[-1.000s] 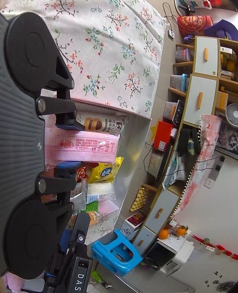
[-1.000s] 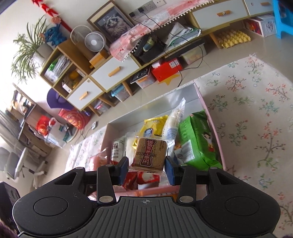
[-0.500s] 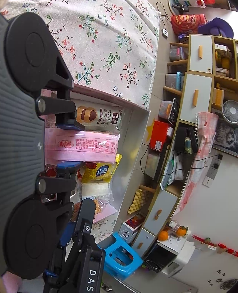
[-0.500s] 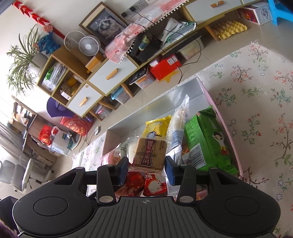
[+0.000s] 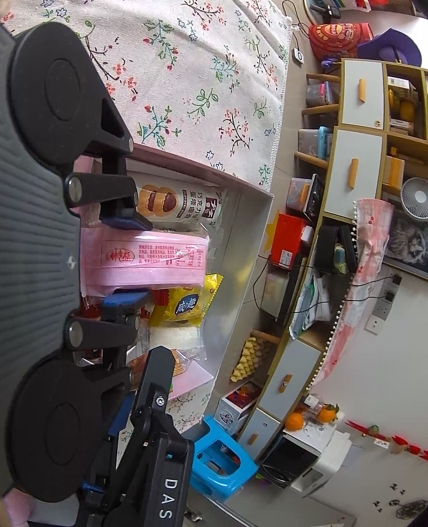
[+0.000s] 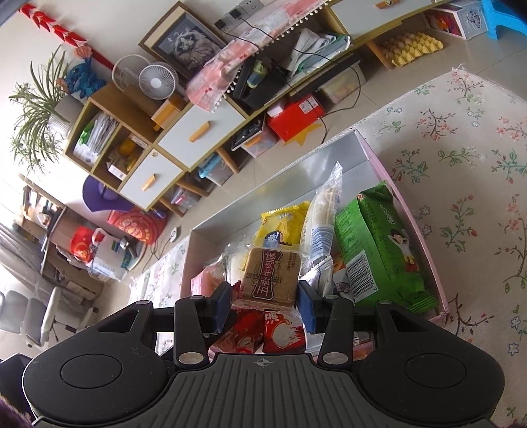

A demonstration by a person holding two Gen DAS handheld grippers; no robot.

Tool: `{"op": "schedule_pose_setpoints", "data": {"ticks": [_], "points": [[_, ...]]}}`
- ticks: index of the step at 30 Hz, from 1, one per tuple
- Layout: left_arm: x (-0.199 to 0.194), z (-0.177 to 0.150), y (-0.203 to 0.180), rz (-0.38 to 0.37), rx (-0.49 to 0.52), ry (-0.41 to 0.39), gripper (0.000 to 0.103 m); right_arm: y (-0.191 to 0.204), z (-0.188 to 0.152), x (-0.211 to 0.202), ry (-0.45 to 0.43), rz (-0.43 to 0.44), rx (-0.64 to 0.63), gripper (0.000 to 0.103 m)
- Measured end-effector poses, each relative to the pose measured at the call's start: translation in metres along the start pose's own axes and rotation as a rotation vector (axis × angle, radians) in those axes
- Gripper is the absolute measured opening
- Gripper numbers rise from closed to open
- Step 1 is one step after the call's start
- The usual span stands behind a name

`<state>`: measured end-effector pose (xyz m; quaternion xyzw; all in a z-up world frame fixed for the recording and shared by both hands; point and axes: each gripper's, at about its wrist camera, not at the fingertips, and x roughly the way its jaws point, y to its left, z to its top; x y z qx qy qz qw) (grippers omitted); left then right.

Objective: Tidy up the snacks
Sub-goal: 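Open both tools to release the packs inside the box, then withdraw both tools toward the gold bar and white pastry pack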

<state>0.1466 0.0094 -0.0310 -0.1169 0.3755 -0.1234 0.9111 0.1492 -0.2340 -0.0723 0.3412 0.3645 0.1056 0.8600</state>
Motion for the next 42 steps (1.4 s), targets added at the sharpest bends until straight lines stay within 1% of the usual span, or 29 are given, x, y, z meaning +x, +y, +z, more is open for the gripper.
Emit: {"op": "schedule_pose_setpoints", "data": {"ticks": [1,2,4,5,6,9,11,18,22,24,28,30,37,42], "points": [[-0.001,0.0,-0.001,-0.001,0.005,0.0,0.047,-0.001,0.001,0.0,0.002,0.0,0.008,0.047],[-0.001,0.0,-0.002,-0.003,0.013,-0.002,0.05,-0.001,0.001,-0.001,0.002,0.003,0.016,0.05],[-0.003,0.0,-0.005,-0.006,0.04,-0.005,0.057,-0.001,0.004,-0.004,-0.001,0.011,0.02,0.053],[-0.004,-0.001,-0.006,-0.003,0.054,-0.006,0.058,-0.001,0.004,-0.006,-0.002,0.017,0.021,0.057],[-0.005,-0.001,-0.007,0.0,0.066,-0.007,0.061,0.0,0.005,-0.008,-0.006,0.027,0.02,0.063],[-0.009,-0.002,-0.008,0.005,0.082,-0.009,0.069,0.002,0.006,-0.015,-0.017,0.026,-0.002,0.065],[-0.012,-0.003,-0.008,0.003,0.083,-0.006,0.072,0.003,0.006,-0.019,-0.018,0.018,-0.014,0.065],[-0.026,-0.006,-0.011,0.022,0.11,-0.009,0.085,0.012,0.001,-0.033,-0.018,-0.012,-0.095,0.078],[-0.036,-0.008,-0.01,0.023,0.12,-0.018,0.094,0.02,-0.005,-0.04,-0.013,-0.051,-0.165,0.081],[-0.041,-0.011,-0.01,0.03,0.127,-0.02,0.095,0.024,-0.009,-0.043,-0.003,-0.061,-0.2,0.084],[-0.05,-0.014,-0.005,0.039,0.144,-0.015,0.097,0.028,-0.02,-0.053,0.002,-0.075,-0.273,0.086],[-0.054,-0.016,-0.002,0.05,0.155,-0.011,0.097,0.028,-0.024,-0.058,-0.001,-0.085,-0.296,0.089],[-0.067,-0.022,0.012,0.101,0.192,-0.003,0.102,0.02,-0.031,-0.07,-0.001,-0.141,-0.352,0.089],[-0.076,-0.03,0.022,0.14,0.241,0.016,0.102,0.014,-0.04,-0.077,0.008,-0.18,-0.388,0.091]]}}
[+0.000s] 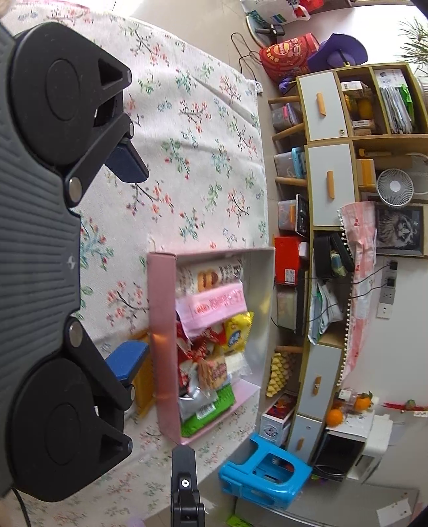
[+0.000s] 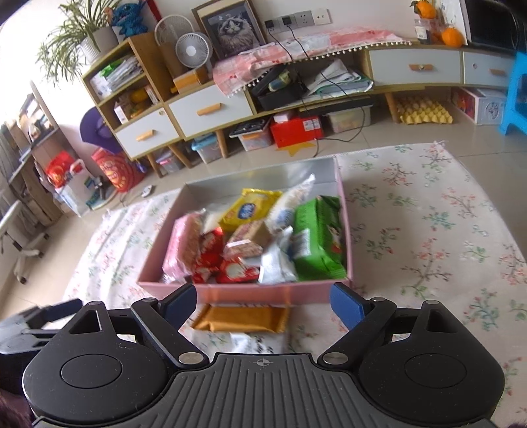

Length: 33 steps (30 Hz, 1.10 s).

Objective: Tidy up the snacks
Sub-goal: 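Withdraw both tools toward the gold bar and white pastry pack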

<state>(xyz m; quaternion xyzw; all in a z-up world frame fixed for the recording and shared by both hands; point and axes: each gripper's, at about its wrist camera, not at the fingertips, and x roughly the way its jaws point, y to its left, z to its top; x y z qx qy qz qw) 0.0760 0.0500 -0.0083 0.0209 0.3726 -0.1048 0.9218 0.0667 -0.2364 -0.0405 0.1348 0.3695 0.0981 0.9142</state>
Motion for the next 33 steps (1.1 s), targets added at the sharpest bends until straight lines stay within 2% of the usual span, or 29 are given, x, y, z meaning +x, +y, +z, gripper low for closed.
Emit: {"op": "schedule_pose_setpoints", "data": {"ticks": [14,23,28,33], "points": [[0.0,-0.026,0.029,-0.002,0.011,0.084,0.102,0.015,-0.047,0.005,0.054,-0.037,-0.219,0.092],[0.005,-0.029,0.032,-0.015,0.001,0.071,0.102,0.024,-0.06,0.032,0.086,-0.05,-0.251,0.092],[0.014,-0.029,0.03,-0.025,0.025,0.074,0.102,0.027,-0.065,0.052,0.12,-0.059,-0.27,0.092],[0.021,-0.028,0.023,-0.054,0.046,0.078,0.102,0.033,-0.067,0.061,0.116,-0.09,-0.315,0.088]]}}
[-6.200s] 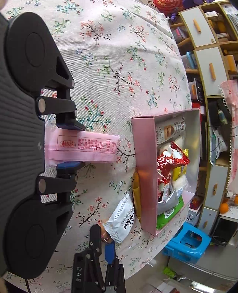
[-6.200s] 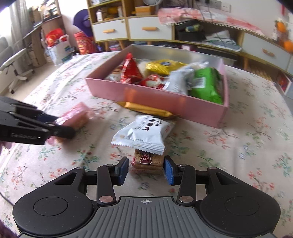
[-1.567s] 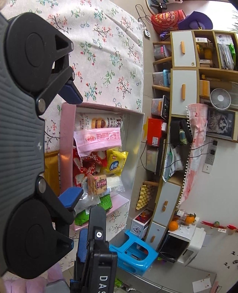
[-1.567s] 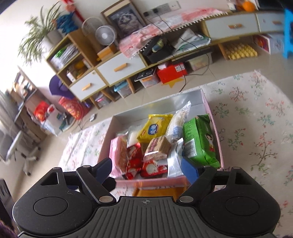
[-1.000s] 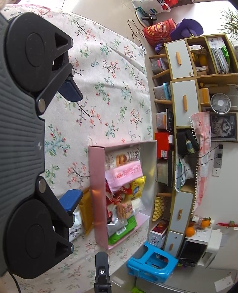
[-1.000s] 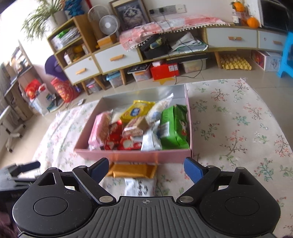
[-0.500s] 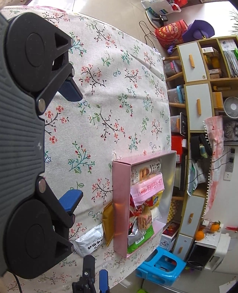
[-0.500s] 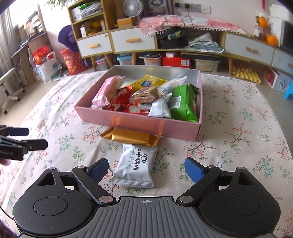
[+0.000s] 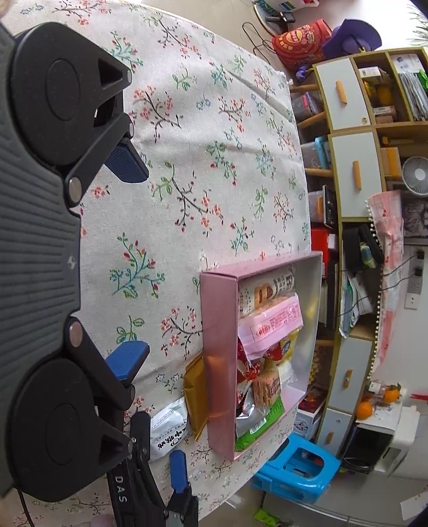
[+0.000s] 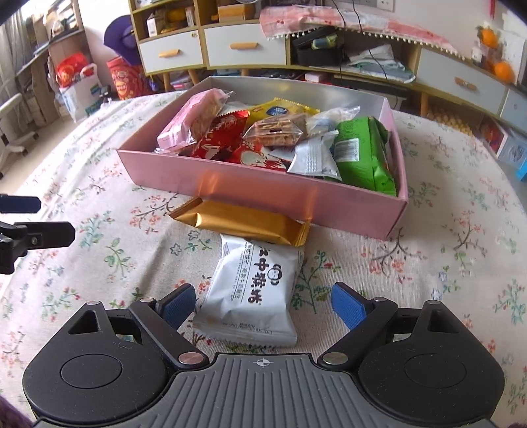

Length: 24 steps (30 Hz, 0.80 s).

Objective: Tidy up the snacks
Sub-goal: 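Grasp the white pastry pack with the right tool while the left tool grasps the gold bar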

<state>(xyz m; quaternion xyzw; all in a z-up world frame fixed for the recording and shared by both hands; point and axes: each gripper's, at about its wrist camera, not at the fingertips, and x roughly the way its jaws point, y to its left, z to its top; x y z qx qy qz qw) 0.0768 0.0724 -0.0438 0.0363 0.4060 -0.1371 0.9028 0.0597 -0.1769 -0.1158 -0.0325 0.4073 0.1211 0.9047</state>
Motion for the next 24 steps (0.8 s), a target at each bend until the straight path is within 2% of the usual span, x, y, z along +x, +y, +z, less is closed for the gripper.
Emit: {"op": "schedule_pose_setpoints", "data": {"ticks": [1,5,11,14,16,18,24], "points": [[0.002,0.001,-0.003,-0.005,0.01,-0.001,0.102,0.001,0.0,0.0,-0.002,-0.004,-0.008,0.086],[0.007,0.003,-0.018,-0.03,0.06,-0.005,0.102,-0.001,0.003,-0.005,-0.012,0.001,-0.017,0.049],[0.016,0.009,-0.044,-0.086,0.118,-0.009,0.096,-0.019,0.0,-0.01,0.008,0.002,-0.004,0.046],[0.021,0.011,-0.059,-0.122,0.174,-0.017,0.091,-0.033,-0.003,-0.013,0.01,-0.013,0.024,0.046],[0.025,0.014,-0.067,-0.155,0.206,-0.024,0.084,-0.043,-0.004,-0.014,0.009,-0.014,0.047,0.046],[0.031,0.016,-0.071,-0.186,0.212,-0.022,0.079,-0.051,-0.006,-0.015,0.007,-0.018,0.064,0.046],[0.047,0.02,-0.075,-0.217,0.172,-0.01,0.076,-0.068,-0.008,-0.018,0.004,-0.012,0.098,0.046]]}}
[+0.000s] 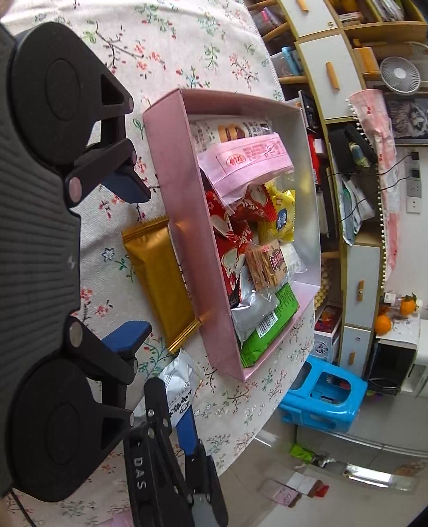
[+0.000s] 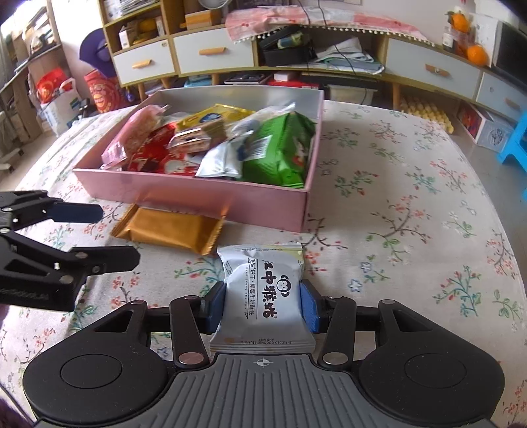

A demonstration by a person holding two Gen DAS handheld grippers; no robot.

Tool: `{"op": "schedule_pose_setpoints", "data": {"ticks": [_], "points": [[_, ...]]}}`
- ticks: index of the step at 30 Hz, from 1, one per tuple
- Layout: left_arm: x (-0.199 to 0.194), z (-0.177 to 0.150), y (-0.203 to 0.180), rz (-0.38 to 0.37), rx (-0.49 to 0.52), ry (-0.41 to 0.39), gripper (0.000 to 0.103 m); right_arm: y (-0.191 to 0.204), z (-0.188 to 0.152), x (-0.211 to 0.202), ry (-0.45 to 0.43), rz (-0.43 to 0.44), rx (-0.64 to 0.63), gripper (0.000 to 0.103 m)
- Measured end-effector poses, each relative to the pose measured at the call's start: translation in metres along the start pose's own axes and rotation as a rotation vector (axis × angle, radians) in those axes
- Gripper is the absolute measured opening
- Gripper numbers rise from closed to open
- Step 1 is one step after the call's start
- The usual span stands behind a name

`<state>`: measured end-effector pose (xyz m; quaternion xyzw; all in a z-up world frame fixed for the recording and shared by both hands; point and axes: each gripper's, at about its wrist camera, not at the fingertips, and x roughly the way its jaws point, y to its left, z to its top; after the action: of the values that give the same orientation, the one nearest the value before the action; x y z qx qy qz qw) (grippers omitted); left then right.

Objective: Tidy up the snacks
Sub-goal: 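Grasp the white pastry pack with the right tool while the left tool grasps the gold bar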

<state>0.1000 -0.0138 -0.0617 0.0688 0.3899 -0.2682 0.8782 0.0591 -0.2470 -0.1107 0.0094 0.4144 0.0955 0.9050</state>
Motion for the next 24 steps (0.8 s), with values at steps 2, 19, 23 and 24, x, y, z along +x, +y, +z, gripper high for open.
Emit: {"op": "schedule_pose_setpoints", "data": {"ticks": [2,19,23,24], "points": [[0.002,0.0,0.001,-0.018,-0.007,-0.004,0.073,-0.004,0.0,0.0,0.0,0.005,0.005,0.046],[-0.005,-0.006,-0.027,-0.205,0.142,0.107,0.065,-0.038,0.008,-0.002,0.01,-0.028,0.115,0.047],[0.002,-0.005,-0.03,-0.114,0.145,0.084,0.076,-0.049,0.009,-0.002,0.008,-0.052,0.143,0.05],[0.004,-0.004,-0.03,-0.099,0.147,0.08,0.076,-0.051,0.01,-0.002,0.009,-0.052,0.15,0.05]]}}
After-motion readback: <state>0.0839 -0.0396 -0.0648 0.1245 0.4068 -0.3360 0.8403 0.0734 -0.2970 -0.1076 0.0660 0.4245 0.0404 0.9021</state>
